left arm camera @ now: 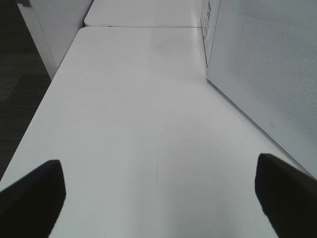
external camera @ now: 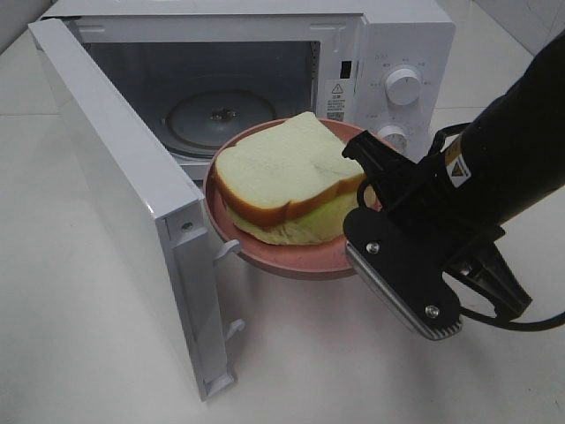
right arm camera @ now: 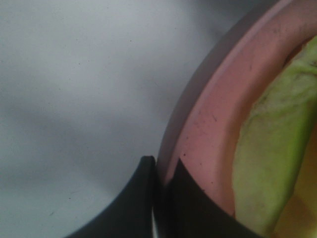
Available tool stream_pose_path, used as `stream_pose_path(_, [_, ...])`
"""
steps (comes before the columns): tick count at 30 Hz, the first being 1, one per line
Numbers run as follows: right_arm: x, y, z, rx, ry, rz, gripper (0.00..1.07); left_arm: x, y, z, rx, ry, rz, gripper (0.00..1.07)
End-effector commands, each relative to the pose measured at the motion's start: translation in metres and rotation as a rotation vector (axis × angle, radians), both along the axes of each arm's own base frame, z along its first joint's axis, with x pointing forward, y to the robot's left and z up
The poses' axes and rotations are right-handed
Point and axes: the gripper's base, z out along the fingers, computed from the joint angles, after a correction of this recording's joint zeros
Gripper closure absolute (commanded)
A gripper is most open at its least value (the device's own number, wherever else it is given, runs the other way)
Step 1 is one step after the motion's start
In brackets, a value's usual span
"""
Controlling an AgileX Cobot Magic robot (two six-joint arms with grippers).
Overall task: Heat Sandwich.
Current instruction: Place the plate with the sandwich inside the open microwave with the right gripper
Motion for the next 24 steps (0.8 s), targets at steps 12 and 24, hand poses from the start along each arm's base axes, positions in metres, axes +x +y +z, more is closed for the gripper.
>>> stream_pose_path(12, [0.015,0.013,0.007,0.07,-0.011,0.042,1.07,-0.003,0.0,0.0,-0.001,-0.031,0.005,0.09])
stream_pose_path(24, [0.038,0.038,0.012,0.121,0.002,0.047,1.07,-0.003,0.0,0.0,-0.001,-0.031,0.005,0.09])
